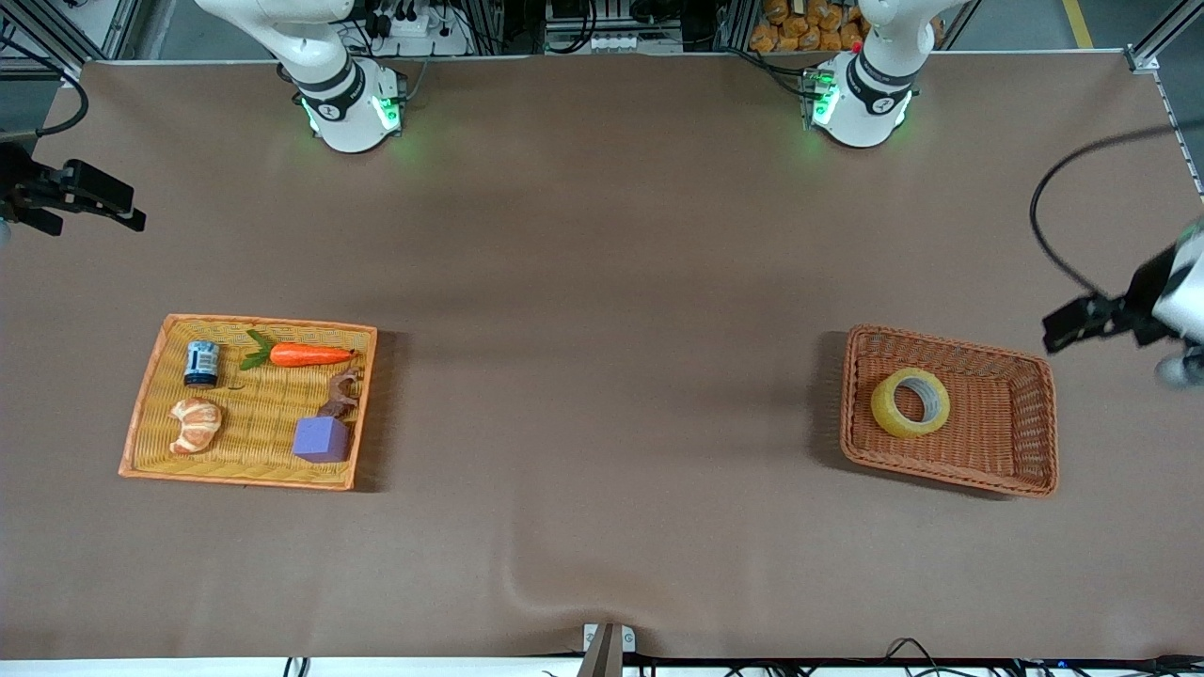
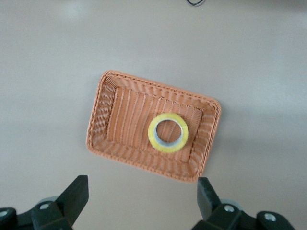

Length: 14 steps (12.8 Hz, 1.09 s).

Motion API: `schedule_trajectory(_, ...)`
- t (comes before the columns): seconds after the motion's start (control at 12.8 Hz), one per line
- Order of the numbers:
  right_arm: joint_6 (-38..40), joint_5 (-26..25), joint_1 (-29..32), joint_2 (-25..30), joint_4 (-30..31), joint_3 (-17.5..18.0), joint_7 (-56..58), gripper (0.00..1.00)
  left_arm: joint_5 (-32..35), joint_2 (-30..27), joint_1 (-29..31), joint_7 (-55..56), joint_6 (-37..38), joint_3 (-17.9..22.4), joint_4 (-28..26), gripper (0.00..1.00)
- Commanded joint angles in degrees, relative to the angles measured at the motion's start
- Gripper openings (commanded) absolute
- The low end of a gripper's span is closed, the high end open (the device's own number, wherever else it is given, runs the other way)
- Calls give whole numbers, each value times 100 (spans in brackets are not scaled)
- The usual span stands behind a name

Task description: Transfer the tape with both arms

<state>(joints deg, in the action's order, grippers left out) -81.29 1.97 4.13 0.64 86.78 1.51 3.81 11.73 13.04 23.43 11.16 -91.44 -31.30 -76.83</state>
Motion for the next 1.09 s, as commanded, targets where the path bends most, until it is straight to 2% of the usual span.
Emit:
schedule_trajectory(0.0, -71, 67, 96, 103, 163, -45, 163, 100, -390, -450, -39, 132, 39, 106, -262, 100)
schedule_trajectory(0.08, -71, 67, 106, 103, 163, -45, 216, 100, -399, -643, -371, 141, 39, 489, -323, 100)
schedule_trajectory(0.23, -79, 67, 106, 103, 224, -45, 217, 100, -574, -828, -1695, 98, 82, 1927, -420, 100)
schedule_trajectory(0.31, -114, 67, 106, 103, 234, -45, 217, 100, -706, -864, -2110, 63, 187, 2387, -429, 100)
schedule_trajectory(0.39, -193, 67, 80, 103, 234, -45, 217, 100, -733, -873, -2323, 1, 223, 2661, -412, 100)
schedule_trajectory(1.02, -211, 67, 167, 121, 234, -45, 217, 100, -1198, -873, -2369, -446, 592, 2857, -403, 100)
